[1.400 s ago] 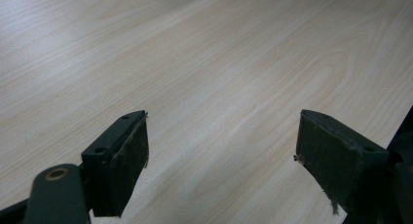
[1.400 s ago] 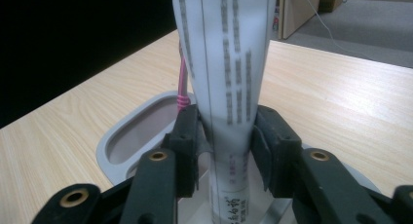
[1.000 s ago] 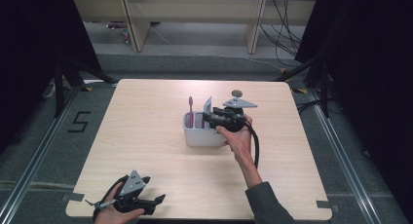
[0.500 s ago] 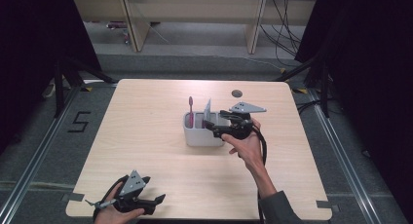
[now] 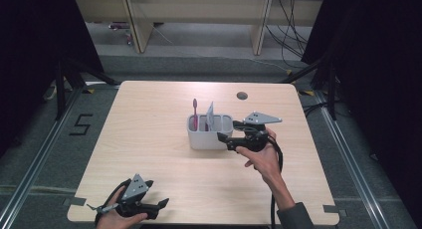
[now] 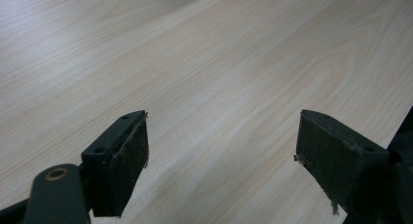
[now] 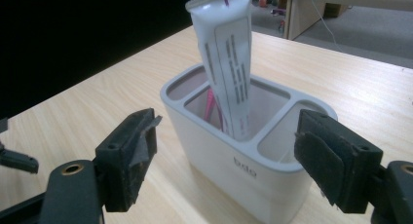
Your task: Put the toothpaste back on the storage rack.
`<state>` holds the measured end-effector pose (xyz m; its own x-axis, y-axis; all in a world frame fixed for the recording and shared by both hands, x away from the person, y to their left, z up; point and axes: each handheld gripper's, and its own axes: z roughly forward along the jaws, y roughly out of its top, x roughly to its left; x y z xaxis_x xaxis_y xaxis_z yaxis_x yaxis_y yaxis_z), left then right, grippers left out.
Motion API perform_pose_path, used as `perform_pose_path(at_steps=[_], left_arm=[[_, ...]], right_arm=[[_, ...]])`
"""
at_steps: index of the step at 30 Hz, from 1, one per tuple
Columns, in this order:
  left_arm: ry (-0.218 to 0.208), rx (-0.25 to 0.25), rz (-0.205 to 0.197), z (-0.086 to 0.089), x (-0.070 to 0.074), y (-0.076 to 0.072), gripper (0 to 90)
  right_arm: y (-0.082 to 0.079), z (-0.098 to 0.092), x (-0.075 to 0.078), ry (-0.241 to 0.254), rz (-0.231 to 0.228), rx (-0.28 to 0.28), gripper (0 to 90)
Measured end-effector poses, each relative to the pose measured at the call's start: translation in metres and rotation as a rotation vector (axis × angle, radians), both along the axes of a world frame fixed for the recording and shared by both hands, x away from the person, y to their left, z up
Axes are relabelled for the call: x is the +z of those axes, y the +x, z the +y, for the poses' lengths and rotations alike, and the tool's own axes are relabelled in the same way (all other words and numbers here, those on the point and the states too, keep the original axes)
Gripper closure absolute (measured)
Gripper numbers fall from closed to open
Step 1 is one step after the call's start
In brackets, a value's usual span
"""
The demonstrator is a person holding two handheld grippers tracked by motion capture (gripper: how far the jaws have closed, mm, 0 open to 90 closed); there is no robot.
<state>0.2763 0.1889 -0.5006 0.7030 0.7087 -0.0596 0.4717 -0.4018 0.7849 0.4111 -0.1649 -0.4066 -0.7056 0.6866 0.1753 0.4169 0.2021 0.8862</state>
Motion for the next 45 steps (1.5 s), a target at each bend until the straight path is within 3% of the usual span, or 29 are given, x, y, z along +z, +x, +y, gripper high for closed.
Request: perform_pose_path(at_steps=[1,6,11,14,15,16,20,21,22,23,24,25,26,31,32,33,38,39,40,44,45], left_arm=[[-0.001,0.001,-0.001,0.000,0.000,0.000,19.0],[0.000,0.001,0.000,0.000,0.000,0.000,18.9],[0.005,-0.001,0.004,0.000,0.000,0.000,18.9],[-0.005,0.004,0.003,-0.001,0.000,0.000,18.9],[0.000,0.005,0.005,-0.001,0.000,0.000,18.9],[0.006,-0.001,0.004,0.000,0.000,0.000,18.9],[-0.001,0.000,-0.001,0.000,0.000,0.000,18.9],[0.000,0.000,0.000,0.000,0.000,0.000,18.9],[0.000,0.001,-0.001,0.000,0.000,0.000,18.9],[0.007,0.001,0.003,0.000,0.001,0.000,18.9],[0.008,0.001,0.003,0.000,0.001,0.000,18.9],[0.007,0.000,0.003,0.000,0.001,0.000,18.9],[0.004,0.000,0.001,0.000,0.000,0.000,18.9],[0.006,-0.001,0.003,0.000,0.000,0.000,18.8],[0.011,-0.001,0.005,0.000,0.001,0.000,18.8],[0.010,0.000,0.004,0.000,0.001,0.000,18.8],[-0.001,0.005,-0.006,0.000,0.000,0.000,18.9],[0.003,0.001,-0.001,0.000,0.000,0.000,18.8],[0.006,-0.002,0.000,0.000,0.000,0.000,18.8],[0.003,0.001,0.000,0.000,0.000,0.000,18.8],[0.006,0.000,0.000,0.000,0.000,0.000,18.8]], right_arm=[[0.000,-0.001,0.000,-0.014,-0.016,0.006,24.3],[-0.010,-0.009,-0.001,-0.012,0.000,-0.001,24.5],[-0.015,-0.019,-0.003,-0.036,-0.016,-0.004,24.8],[-0.020,-0.023,-0.006,-0.027,0.014,-0.024,24.8],[-0.019,-0.026,-0.007,-0.042,-0.006,-0.014,24.7],[-0.021,-0.027,-0.008,-0.041,0.018,-0.021,24.7],[-0.024,-0.035,-0.013,-0.053,0.007,-0.028,24.6],[-0.025,-0.036,-0.014,-0.040,0.031,-0.031,24.6],[-0.024,-0.039,-0.016,-0.058,0.005,-0.022,24.6],[-0.028,-0.039,-0.016,-0.039,0.044,-0.050,24.4],[-0.026,-0.042,-0.017,-0.051,0.013,-0.032,24.3],[-0.028,-0.042,-0.017,-0.046,0.030,-0.050,24.3],[-0.028,-0.045,-0.017,-0.060,0.008,-0.038,24.3],[-0.035,-0.046,-0.019,-0.035,0.042,-0.052,22.7],[-0.035,-0.047,-0.021,-0.057,0.007,-0.044,22.3],[-0.037,-0.046,-0.021,-0.050,0.034,-0.050,21.7],[-0.042,-0.047,-0.027,-0.060,0.031,-0.035,20.1],[-0.045,-0.046,-0.028,-0.047,0.060,-0.047,20.0],[-0.044,-0.048,-0.029,-0.064,0.033,-0.038,19.9],[-0.048,-0.051,-0.033,-0.051,0.047,-0.048,19.5],[-0.051,-0.052,-0.034,-0.032,0.077,-0.060,19.5]])
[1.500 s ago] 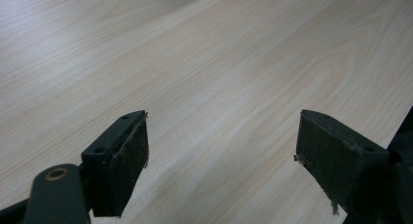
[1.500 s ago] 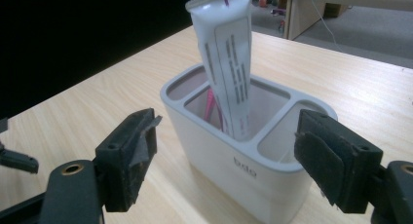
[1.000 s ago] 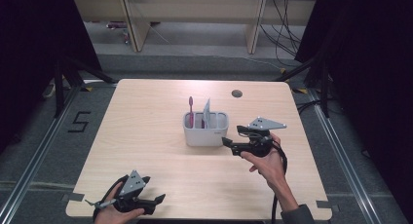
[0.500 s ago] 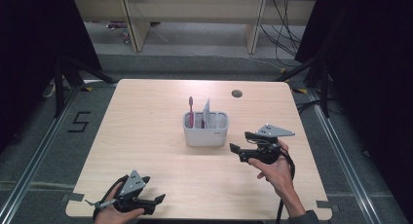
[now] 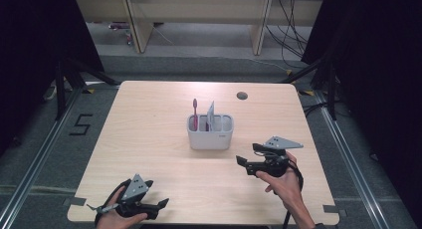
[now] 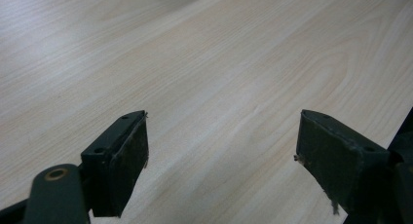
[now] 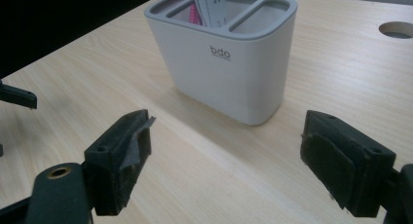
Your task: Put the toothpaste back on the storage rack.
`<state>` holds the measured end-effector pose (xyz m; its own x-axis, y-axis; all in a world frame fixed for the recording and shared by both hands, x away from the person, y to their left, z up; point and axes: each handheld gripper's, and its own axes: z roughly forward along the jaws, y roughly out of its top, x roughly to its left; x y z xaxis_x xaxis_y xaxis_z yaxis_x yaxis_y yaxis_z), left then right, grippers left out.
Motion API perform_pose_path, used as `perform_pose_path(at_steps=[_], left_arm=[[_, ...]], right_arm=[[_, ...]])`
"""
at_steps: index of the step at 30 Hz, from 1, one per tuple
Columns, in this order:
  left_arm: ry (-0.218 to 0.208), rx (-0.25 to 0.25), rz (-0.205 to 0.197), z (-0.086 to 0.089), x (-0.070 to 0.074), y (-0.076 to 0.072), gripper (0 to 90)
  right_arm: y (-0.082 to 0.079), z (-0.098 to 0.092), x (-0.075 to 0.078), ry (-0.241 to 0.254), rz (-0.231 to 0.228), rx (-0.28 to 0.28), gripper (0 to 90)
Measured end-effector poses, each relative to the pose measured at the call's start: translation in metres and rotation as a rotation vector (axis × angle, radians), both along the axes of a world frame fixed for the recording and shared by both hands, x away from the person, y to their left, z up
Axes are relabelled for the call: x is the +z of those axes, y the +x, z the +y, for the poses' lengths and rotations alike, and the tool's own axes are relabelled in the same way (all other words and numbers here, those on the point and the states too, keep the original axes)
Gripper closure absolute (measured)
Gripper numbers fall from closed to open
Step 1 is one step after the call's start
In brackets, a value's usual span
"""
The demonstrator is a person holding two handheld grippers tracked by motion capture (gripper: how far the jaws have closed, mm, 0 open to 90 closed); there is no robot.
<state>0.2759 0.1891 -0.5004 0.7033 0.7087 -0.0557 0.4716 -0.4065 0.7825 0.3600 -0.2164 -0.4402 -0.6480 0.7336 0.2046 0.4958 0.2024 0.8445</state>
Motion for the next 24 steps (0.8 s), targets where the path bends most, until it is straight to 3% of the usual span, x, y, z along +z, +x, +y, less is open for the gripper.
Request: perform_pose_path(at_steps=[2,4,5,8,10,11,13,16,19,24], left_arm=[[0.000,-0.001,0.000,0.000,0.000,0.000,18.8],[-0.004,0.002,-0.004,0.000,0.000,0.000,18.8],[-0.004,0.002,-0.003,0.000,0.000,0.000,18.8],[0.000,0.000,-0.001,0.000,0.000,0.000,18.8],[0.000,0.000,0.000,0.000,0.000,0.000,18.8],[-0.001,0.002,0.000,0.000,0.000,0.000,18.8],[0.001,0.004,0.001,0.000,0.000,0.000,18.8],[0.001,0.003,0.001,0.000,0.000,0.000,18.8],[0.004,0.007,0.000,0.000,0.000,0.001,18.8],[0.003,0.004,0.001,0.000,0.000,0.000,18.8]], right_arm=[[0.000,-0.003,-0.002,-0.022,-0.028,0.009,19.0],[-0.003,-0.006,-0.003,-0.022,-0.002,-0.007,18.3],[-0.003,-0.007,-0.004,-0.027,-0.018,-0.005,18.3],[-0.006,-0.008,-0.006,-0.010,0.004,-0.013,18.3],[-0.008,-0.011,-0.007,-0.015,-0.009,-0.007,18.3],[-0.011,-0.010,-0.007,0.021,0.028,-0.012,18.3],[-0.012,-0.015,-0.007,-0.011,-0.005,-0.008,18.3],[-0.017,-0.016,-0.010,0.026,0.030,-0.021,17.9],[-0.019,-0.021,-0.013,0.018,0.003,-0.024,17.0],[-0.022,-0.025,-0.017,0.017,0.015,-0.036,16.9]])
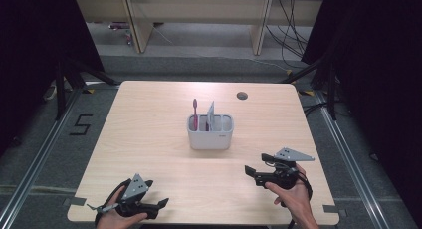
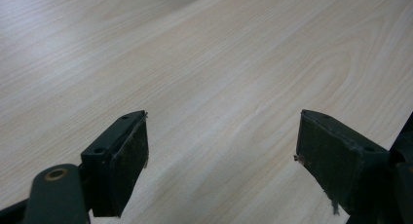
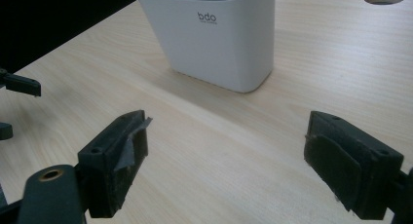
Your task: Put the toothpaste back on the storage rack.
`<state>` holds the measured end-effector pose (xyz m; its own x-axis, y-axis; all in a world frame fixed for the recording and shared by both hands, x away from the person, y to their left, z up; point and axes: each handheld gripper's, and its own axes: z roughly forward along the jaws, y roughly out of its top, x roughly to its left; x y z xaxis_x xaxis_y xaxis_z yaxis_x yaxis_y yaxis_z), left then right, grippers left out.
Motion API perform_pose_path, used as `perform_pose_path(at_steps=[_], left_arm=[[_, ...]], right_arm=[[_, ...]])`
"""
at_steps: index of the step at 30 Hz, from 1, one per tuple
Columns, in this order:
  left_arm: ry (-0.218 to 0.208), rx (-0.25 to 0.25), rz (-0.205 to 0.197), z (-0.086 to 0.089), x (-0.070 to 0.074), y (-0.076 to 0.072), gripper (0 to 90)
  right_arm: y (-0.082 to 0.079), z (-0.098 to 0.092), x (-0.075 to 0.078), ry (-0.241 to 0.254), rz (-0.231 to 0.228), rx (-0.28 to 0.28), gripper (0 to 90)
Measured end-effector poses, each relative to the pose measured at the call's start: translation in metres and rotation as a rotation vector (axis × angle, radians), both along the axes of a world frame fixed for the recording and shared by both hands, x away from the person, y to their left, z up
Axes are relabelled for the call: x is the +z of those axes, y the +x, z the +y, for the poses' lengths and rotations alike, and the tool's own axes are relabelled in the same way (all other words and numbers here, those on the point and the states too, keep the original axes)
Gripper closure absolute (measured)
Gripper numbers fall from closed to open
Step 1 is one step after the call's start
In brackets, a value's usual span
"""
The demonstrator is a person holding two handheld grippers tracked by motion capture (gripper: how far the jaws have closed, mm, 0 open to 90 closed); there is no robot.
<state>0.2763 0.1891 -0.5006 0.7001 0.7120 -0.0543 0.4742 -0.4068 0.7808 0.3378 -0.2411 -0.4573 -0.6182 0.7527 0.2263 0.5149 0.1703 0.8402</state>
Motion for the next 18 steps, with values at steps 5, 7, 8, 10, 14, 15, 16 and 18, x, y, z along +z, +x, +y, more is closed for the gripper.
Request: perform_pose_path(at_steps=[5,7,8,10,14,15,16,18], left_arm=[[-0.001,-0.001,-0.001,0.000,0.000,0.000,18.8],[0.004,0.002,-0.003,0.001,0.000,0.000,18.8],[0.003,0.002,-0.002,0.000,0.000,0.000,18.8],[0.000,-0.001,-0.001,0.000,0.000,0.000,18.8],[0.001,0.003,-0.004,0.000,0.000,0.000,18.8],[0.003,0.003,-0.004,0.001,0.000,0.000,18.8],[0.000,-0.001,-0.002,0.000,0.000,0.000,18.8],[0.001,-0.001,0.000,0.000,0.000,0.000,18.8]], right_arm=[[-0.007,0.000,-0.004,0.019,0.033,-0.013,16.8],[-0.007,-0.002,-0.007,-0.013,-0.013,-0.010,16.7],[-0.009,-0.001,-0.008,-0.021,0.015,-0.023,16.7],[-0.010,-0.001,-0.011,-0.009,0.004,-0.010,16.6],[-0.014,-0.001,-0.012,-0.010,0.018,0.012,16.6],[-0.016,0.000,-0.013,0.002,0.039,0.003,16.6],[-0.015,-0.001,-0.014,-0.014,0.013,0.018,16.6],[-0.017,-0.001,-0.015,-0.009,0.021,0.015,16.7]])
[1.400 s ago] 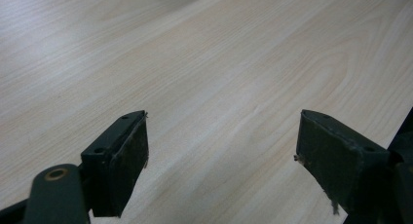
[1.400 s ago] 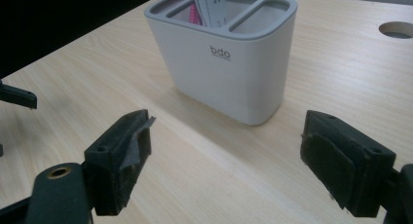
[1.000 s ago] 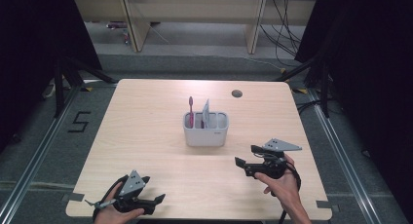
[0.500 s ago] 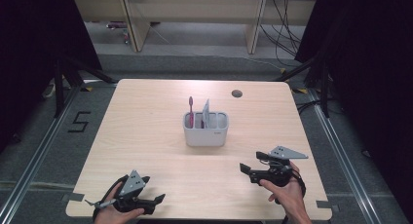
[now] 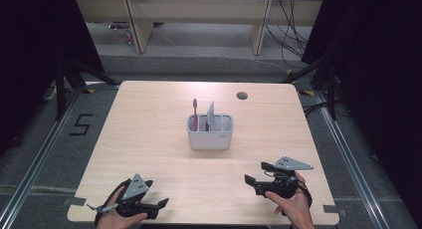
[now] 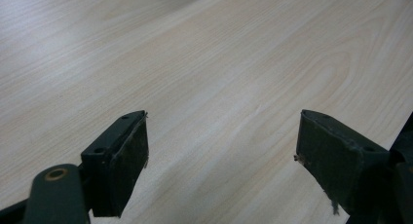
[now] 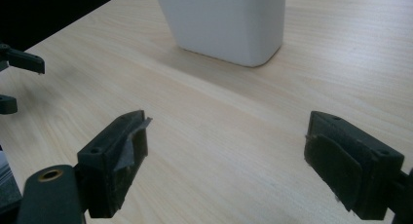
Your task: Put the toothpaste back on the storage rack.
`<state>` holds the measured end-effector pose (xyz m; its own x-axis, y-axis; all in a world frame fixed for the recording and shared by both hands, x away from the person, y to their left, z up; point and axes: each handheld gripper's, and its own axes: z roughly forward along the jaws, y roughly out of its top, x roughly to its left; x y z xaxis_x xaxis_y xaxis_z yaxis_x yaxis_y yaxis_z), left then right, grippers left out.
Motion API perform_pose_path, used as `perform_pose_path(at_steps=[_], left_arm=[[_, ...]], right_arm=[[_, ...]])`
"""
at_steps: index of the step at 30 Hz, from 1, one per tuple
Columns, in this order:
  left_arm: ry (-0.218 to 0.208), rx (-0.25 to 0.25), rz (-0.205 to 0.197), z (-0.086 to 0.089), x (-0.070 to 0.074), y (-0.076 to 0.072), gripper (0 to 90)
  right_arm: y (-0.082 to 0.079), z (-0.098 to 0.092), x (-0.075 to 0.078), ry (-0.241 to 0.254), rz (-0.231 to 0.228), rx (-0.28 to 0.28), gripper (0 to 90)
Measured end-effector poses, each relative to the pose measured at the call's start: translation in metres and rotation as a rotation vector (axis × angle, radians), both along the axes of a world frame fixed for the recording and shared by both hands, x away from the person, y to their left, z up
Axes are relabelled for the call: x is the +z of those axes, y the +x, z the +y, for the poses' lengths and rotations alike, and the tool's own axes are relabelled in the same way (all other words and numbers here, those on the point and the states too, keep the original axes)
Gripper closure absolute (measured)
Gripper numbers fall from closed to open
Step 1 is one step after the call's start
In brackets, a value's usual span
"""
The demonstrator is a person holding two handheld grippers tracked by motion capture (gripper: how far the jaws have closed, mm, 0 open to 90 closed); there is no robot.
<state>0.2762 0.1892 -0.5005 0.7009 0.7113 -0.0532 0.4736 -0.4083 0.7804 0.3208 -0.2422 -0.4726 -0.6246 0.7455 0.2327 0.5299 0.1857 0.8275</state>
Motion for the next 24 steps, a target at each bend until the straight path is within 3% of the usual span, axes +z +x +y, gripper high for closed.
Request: perform_pose_path(at_steps=[1,2,3,4,5,10,11,12,13,18,19,22,23,24], left_arm=[[0.001,-0.001,0.000,0.000,0.000,0.000,18.8],[-0.001,0.001,-0.001,0.000,0.000,0.000,18.8],[-0.002,0.001,-0.001,0.000,0.000,0.000,18.8],[-0.002,0.002,-0.001,0.000,0.000,0.000,18.8],[-0.001,0.002,-0.001,0.000,0.000,0.000,18.8],[0.000,0.002,0.000,0.000,0.000,0.000,18.8],[0.000,0.001,0.000,0.000,0.000,0.000,18.8],[0.000,0.002,-0.001,0.000,0.000,0.000,18.8],[0.000,0.002,-0.002,0.000,0.000,0.000,18.8],[0.000,0.001,-0.002,0.000,0.000,0.000,18.8],[0.001,0.001,-0.002,0.000,0.000,0.000,18.8],[0.000,0.002,-0.003,0.000,0.000,0.000,18.8],[0.000,0.002,-0.003,0.000,0.000,0.000,18.8],[-0.002,0.001,-0.004,0.000,0.000,0.000,18.8]], right_arm=[[-0.003,0.001,0.000,0.017,0.030,-0.006,16.7],[-0.002,-0.001,-0.002,-0.014,-0.014,-0.003,16.7],[-0.005,0.001,-0.002,0.000,0.023,-0.005,16.7],[-0.003,0.000,-0.004,-0.021,-0.003,0.000,16.7],[-0.006,0.000,-0.003,-0.017,0.018,-0.009,16.7],[-0.009,-0.003,-0.004,-0.035,-0.006,0.009,16.6],[-0.011,-0.001,-0.004,-0.018,0.017,0.001,16.6],[-0.010,-0.002,-0.005,-0.036,-0.002,0.006,16.5],[-0.013,-0.001,-0.005,-0.009,0.018,0.001,16.5],[-0.016,-0.004,-0.006,-0.055,0.001,0.014,16.0],[-0.019,-0.002,-0.007,-0.032,0.025,0.011,16.0],[-0.019,-0.006,-0.009,-0.075,-0.003,0.024,16.0],[-0.022,-0.005,-0.009,-0.068,0.024,0.017,15.9],[-0.022,-0.008,-0.009,-0.098,-0.002,0.023,15.9]])
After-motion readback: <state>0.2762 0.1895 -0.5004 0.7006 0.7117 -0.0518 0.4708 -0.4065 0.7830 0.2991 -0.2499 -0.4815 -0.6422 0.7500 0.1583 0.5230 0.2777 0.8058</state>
